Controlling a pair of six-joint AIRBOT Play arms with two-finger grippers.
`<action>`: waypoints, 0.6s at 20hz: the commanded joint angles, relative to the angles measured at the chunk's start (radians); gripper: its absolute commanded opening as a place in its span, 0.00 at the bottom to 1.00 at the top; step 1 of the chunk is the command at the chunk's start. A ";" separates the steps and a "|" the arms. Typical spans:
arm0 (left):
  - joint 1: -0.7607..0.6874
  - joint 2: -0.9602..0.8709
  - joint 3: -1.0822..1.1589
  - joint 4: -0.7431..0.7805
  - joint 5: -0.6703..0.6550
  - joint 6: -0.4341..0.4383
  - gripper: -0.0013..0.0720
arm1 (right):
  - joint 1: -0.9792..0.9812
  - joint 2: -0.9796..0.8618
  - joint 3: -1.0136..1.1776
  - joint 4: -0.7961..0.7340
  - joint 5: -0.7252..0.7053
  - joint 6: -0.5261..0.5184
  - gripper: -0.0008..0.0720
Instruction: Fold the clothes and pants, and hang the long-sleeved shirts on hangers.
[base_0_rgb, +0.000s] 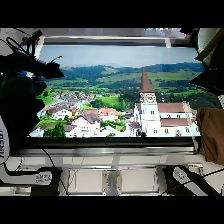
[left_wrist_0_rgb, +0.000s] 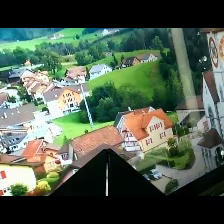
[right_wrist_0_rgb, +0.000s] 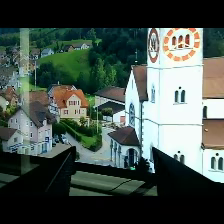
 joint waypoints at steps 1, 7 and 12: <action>0.000 -0.014 0.000 0.000 0.069 0.000 0.04 | 0.001 0.000 0.001 0.000 -0.047 0.000 0.73; 0.022 -0.030 0.000 0.051 0.190 0.001 0.05 | 0.001 0.000 0.001 0.000 -0.319 0.000 0.73; 0.135 -0.018 0.000 0.278 0.206 -0.109 0.13 | 0.001 0.000 0.001 -0.001 -0.390 0.000 0.73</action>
